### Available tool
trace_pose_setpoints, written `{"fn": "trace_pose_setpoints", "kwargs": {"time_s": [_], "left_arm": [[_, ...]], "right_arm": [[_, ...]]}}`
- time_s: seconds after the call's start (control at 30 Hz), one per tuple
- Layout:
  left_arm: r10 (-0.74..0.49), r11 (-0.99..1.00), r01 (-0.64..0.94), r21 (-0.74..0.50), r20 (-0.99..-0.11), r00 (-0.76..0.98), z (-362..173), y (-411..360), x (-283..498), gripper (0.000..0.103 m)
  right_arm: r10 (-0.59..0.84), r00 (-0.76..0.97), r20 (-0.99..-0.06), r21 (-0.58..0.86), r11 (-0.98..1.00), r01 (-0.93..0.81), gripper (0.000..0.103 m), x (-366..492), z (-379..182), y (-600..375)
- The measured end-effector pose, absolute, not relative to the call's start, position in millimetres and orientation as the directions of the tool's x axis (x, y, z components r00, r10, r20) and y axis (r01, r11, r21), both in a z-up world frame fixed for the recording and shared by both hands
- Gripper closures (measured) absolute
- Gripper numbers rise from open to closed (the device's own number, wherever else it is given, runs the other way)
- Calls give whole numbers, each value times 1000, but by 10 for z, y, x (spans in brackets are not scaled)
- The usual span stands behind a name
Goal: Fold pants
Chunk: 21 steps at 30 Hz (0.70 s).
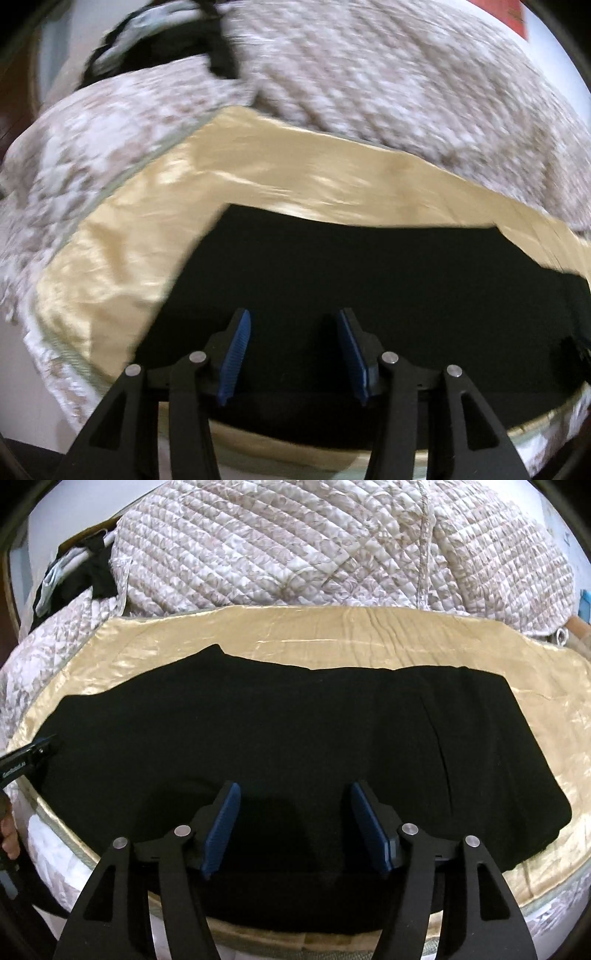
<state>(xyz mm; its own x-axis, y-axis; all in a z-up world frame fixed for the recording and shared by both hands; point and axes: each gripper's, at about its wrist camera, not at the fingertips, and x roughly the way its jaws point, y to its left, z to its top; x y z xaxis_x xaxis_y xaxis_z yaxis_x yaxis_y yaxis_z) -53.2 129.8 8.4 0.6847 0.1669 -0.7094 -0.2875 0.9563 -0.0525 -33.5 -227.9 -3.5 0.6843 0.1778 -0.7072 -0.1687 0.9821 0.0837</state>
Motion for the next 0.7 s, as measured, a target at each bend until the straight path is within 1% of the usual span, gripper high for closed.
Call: {"fn": "trace_pose_setpoints", "kwargs": {"time_s": [0.13,0.17,0.27,0.3,0.4,0.47,0.63,0.7], "left_arm": [[219,919,-386,-83,-706,673,84,1633,-614,51],[226,906,-411,-98,-709,668,71,1722,-631,48],[202,874,-458,-164,-735,648,-6,1940,-666,47],[188,871,-456,-182,-734,652,-13,1964,-675,47],[192,878,-448,-167,-735,650,-23,1942,-680,47],[179,876,-446,-183,-735,654,-28,1954,-680,46],[52,879,-374,-295,-721,691,-29,1944,-689,46],[30,874,-364,-322,-712,701,-24,1951,-708,46]], "right_arm": [[179,683,-708,87,982,-166,40,-340,-32,-2274],[179,683,-708,88,982,-166,40,-339,-34,-2274],[179,682,-709,92,982,-163,40,-340,-32,-2276],[181,682,-709,92,982,-164,40,-331,-35,-2286],[183,680,-710,96,982,-164,39,-327,-36,-2291],[183,679,-711,96,982,-165,39,-321,-38,-2303],[186,680,-709,99,981,-165,39,-318,-37,-2297],[185,679,-710,100,982,-162,39,-311,-35,-2292]]}}
